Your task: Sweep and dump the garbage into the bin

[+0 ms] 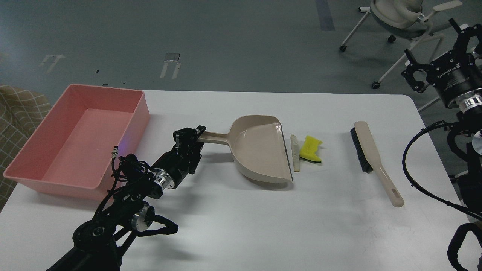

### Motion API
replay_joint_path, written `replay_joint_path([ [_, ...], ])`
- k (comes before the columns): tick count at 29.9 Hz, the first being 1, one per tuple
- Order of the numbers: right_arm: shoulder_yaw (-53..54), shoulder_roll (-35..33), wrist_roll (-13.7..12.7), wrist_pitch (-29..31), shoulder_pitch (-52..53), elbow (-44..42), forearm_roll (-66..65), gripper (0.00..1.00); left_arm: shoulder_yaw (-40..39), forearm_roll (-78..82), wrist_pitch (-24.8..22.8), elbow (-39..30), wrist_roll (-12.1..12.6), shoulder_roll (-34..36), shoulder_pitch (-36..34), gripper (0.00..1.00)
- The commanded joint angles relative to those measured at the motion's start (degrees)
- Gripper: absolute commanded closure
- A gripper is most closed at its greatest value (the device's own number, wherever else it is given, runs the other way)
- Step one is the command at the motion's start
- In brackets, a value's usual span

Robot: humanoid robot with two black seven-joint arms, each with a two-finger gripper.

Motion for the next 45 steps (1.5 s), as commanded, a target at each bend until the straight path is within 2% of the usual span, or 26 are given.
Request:
replay_joint_path([
  [1, 0.0, 0.0, 0.1, 0.0, 0.0, 0.0, 0.0, 0.0, 0.0, -0.1, -0.1, 0.0, -0.5, 0.0, -0.1, 0.75],
  [7, 0.0, 0.0, 0.1, 0.0, -0.1, 0.1, 0.0, 0.0, 0.0, 0.1, -0.1, -0.3, -0.9, 0.0, -0.1, 0.8],
  [11, 0.2, 0.0, 0.1, 0.0, -0.2, 0.2, 0.0, 0.0, 0.0, 1.8, -0.1, -1.0, -1.6, 0.3, -0.7, 0.89],
  [16, 0.2, -1.3, 0.1, 0.0, -0.3, 1.1, -0.3, 0.0, 0.0, 6.2, -0.4, -2.6, -1.7, 1.9, -1.3, 0.9],
  [22, -1.0, -8.7, 0.0, 0.0, -1.4, 5.2, -0.8, 0.0, 0.0, 6.4, -0.7, -4.9, -1.7, 6.1, -1.3, 0.91],
  [27, -6.4, -21.2, 0.0, 0.0, -3.3, 5.6, -2.4, 0.0, 0.0, 6.4, -0.8, -5.0, -1.8, 8.1, -1.4, 0.91],
  [31, -16.5, -33.0, 0.1, 0.0, -2.6, 5.7, -4.7, 0.0, 0.0, 6.7, -0.8, -5.0, -1.7, 8.5, -1.4, 0.91],
  [35, -18.6, -35.0, 0.1, 0.0, -3.3, 6.9, -6.3, 0.0, 0.1, 6.7, -0.8, -5.2, -1.7, 8.5, -1.1, 0.91],
  [39, -24.7, -39.1, 0.0, 0.0, -4.5, 15.5, -20.3, 0.0, 0.1, 6.7, -0.9, -5.5, -1.7, 8.5, -0.5, 0.92],
  [43, -30.2, -44.1, 0.1, 0.0, -4.9, 24.9, -25.7, 0.0, 1.6, 6.7, -0.8, -5.4, -1.7, 8.7, -1.0, 0.95],
  [45, -32.8, -45.6, 0.0, 0.0, -5.4, 30.0, -26.2, 0.0, 2.1, 7.0, -0.7, -5.4, -2.3, 8.9, -1.1, 1.0],
])
